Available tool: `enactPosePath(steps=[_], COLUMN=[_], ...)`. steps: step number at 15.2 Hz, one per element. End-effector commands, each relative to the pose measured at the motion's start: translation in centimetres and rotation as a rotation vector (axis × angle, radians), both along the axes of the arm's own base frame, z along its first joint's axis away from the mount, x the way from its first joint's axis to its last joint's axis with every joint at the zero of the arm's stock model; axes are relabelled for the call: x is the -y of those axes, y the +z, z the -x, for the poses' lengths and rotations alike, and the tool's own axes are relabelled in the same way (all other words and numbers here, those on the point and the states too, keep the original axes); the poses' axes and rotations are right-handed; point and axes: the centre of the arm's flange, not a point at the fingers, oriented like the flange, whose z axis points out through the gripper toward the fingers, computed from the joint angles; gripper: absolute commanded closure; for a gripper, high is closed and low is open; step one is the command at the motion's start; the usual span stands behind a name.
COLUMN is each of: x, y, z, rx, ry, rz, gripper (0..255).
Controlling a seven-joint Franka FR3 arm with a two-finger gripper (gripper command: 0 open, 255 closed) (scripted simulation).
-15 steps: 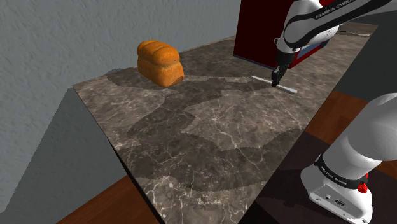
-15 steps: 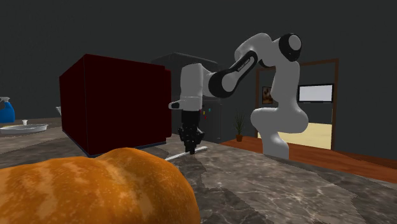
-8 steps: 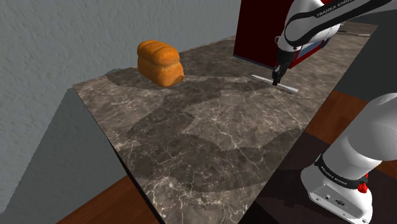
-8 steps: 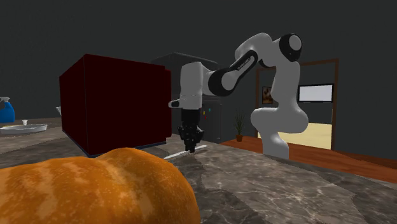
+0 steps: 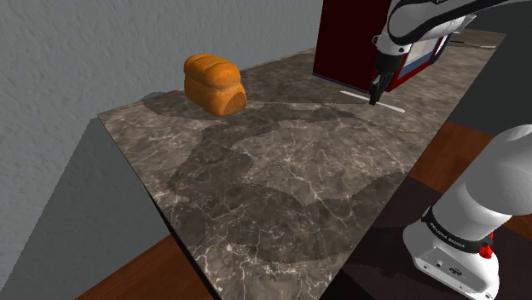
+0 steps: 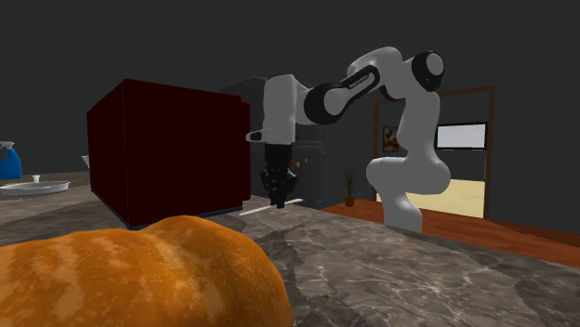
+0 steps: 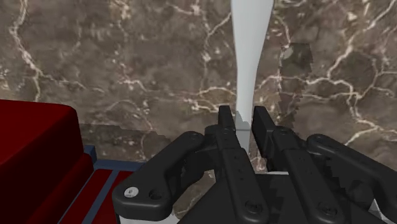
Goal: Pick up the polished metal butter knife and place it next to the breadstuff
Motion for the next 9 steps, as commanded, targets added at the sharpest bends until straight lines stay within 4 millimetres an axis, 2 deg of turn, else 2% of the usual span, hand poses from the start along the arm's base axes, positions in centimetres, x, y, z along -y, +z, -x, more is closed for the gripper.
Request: enactPosePath(steps=[1,9], x=[-0.1,-0.1], y=[1.1,5.3], z=[0.0,0.0], rx=[0.000,0.000], ry=[0.000,0.000], rz=[0.000,0.000], gripper=[255,255])
